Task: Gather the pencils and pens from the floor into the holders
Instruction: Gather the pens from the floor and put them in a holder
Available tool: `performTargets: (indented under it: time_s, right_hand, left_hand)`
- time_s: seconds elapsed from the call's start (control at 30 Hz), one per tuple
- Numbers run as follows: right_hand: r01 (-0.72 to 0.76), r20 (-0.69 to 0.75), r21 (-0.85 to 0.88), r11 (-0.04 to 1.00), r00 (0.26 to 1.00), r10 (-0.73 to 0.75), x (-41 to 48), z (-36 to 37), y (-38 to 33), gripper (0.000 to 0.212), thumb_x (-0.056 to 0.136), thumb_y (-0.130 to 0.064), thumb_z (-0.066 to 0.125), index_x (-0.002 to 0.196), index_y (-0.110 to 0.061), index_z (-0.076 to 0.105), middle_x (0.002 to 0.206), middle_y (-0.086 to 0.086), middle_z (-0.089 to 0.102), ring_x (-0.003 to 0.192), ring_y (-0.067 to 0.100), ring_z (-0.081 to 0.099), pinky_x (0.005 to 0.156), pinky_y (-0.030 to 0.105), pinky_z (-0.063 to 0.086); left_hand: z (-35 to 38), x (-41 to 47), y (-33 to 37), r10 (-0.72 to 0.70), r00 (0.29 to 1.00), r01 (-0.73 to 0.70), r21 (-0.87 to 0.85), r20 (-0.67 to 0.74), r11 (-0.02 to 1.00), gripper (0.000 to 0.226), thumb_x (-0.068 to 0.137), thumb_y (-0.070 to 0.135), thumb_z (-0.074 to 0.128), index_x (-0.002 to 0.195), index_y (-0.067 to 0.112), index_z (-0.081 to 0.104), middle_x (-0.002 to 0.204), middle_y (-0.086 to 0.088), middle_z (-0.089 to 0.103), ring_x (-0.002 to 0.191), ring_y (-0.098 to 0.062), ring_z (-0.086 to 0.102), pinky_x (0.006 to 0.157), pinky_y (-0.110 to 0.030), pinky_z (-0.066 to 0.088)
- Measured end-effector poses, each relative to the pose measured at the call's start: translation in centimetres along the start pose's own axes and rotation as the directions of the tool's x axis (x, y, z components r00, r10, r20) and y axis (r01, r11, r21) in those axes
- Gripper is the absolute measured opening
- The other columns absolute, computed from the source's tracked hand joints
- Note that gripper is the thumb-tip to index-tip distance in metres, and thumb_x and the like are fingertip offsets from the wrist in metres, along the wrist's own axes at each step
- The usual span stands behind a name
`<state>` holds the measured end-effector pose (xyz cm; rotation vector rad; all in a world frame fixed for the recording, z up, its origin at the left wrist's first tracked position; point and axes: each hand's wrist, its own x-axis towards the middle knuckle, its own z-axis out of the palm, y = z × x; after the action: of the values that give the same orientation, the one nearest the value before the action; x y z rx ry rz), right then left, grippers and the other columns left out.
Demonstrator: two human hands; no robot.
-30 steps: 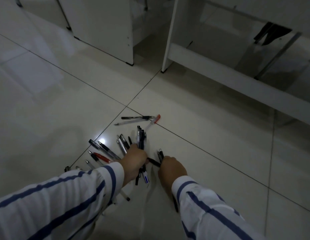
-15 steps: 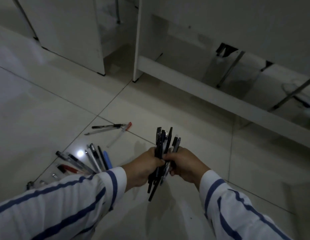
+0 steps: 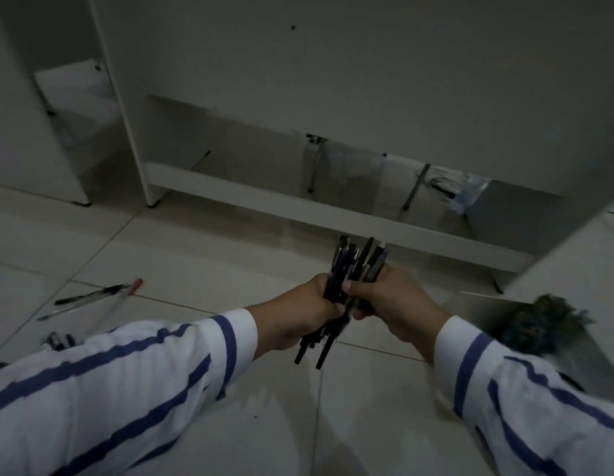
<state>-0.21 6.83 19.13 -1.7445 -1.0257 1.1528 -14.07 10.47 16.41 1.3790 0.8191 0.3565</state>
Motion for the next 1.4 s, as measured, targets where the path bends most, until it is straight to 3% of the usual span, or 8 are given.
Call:
performTargets:
  time_s: [0.2,0.37,0.47,0.57,0.73,0.87,1.03,1.4]
  right_hand:
    - [0.012,-0.008,-0.022,1.0,1.0,-0.013,-4.0,-13.0,0.1,0.009,0.084,-0.001,0.066,0.092,-0.005,0.067,0.083,0.014,0.068,0.07,0.025,0.063,0.063,0.032,0.055]
    - [-0.036,-0.064,-0.077,0.996,0.997,0.031,-6.3,-22.0,3.3,0.027,0.083,0.001,0.068,0.11,0.0,0.064,0.081,0.007,0.067,0.064,0.008,0.066,0.052,0.016,0.055]
    - [-0.062,-0.171,-0.058,0.996,0.984,0.051,-6.5,-26.5,6.2,0.03,0.078,0.002,0.072,0.108,0.002,0.066,0.091,0.014,0.07,0.081,0.025,0.069,0.071,0.032,0.061]
    - [-0.086,-0.265,-0.072,0.994,0.962,0.064,-6.4,-30.2,8.4,0.036,0.072,0.001,0.077,0.107,0.001,0.068,0.099,0.019,0.071,0.09,0.032,0.069,0.083,0.046,0.057]
    - [-0.113,-0.346,-0.097,0.989,0.935,0.073,-5.9,-35.4,11.7,0.031,0.069,0.002,0.079,0.098,0.003,0.068,0.093,0.022,0.071,0.085,0.035,0.07,0.081,0.048,0.058]
    - [-0.143,-0.381,-0.132,0.981,0.921,0.083,-5.6,-38.4,13.8,0.024,0.073,0.001,0.077,0.093,-0.003,0.065,0.086,0.018,0.068,0.086,0.035,0.069,0.082,0.044,0.058]
    - [-0.208,-0.402,-0.237,0.949,0.91,0.099,-4.9,-40.5,16.8,0.03,0.073,-0.008,0.079,0.098,0.002,0.067,0.091,0.019,0.07,0.085,0.032,0.07,0.082,0.044,0.058]
    - [-0.292,-0.417,-0.33,0.898,0.898,0.139,-3.6,-42.0,21.6,0.033,0.074,-0.02,0.077,0.1,-0.004,0.066,0.094,0.016,0.07,0.086,0.028,0.068,0.078,0.034,0.056]
  left_hand:
    - [11.5,3.7,4.9,0.108,0.993,-0.116,0.206,0.051,0.972,0.047,0.085,0.011,0.048,0.13,0.02,0.039,0.115,-0.006,0.059,0.108,-0.02,0.056,0.099,-0.04,0.047]
    - [20.8,7.7,6.4,0.169,0.975,-0.198,0.214,0.145,0.957,0.04,0.088,-0.004,0.04,0.115,0.023,0.051,0.099,-0.005,0.062,0.083,-0.008,0.054,0.073,-0.019,0.046]
    - [25.9,10.3,6.1,0.188,0.965,-0.223,0.194,0.185,0.955,0.05,0.089,-0.005,0.038,0.134,0.016,0.043,0.124,-0.015,0.059,0.086,-0.006,0.052,0.073,-0.015,0.045]
    - [30.1,12.8,5.9,0.185,0.963,-0.212,0.129,0.197,0.969,0.048,0.091,-0.009,0.039,0.132,0.016,0.046,0.12,-0.002,0.06,0.096,-0.001,0.057,0.074,-0.006,0.047]
    - [35.6,16.7,5.3,0.048,0.983,-0.063,0.085,0.176,0.994,0.063,0.081,-0.018,0.038,0.128,0.026,0.039,0.105,-0.005,0.06,0.092,-0.018,0.06,0.081,-0.037,0.051]
    - [38.9,20.1,3.7,-0.021,0.986,-0.004,0.149,0.163,0.989,0.074,0.07,0.0,0.046,0.137,0.03,0.033,0.119,-0.014,0.06,0.107,-0.034,0.059,0.09,-0.057,0.051]
    - [41.8,22.3,2.1,-0.026,0.986,-0.004,0.174,0.166,0.985,0.07,0.088,-0.01,0.046,0.146,0.018,0.019,0.135,-0.012,0.048,0.12,-0.031,0.049,0.103,-0.049,0.043]
    - [44.5,25.3,-1.7,0.032,0.984,-0.056,0.137,0.174,0.989,0.066,0.088,-0.016,0.042,0.142,0.02,0.031,0.123,-0.001,0.053,0.116,-0.017,0.053,0.093,-0.027,0.044]
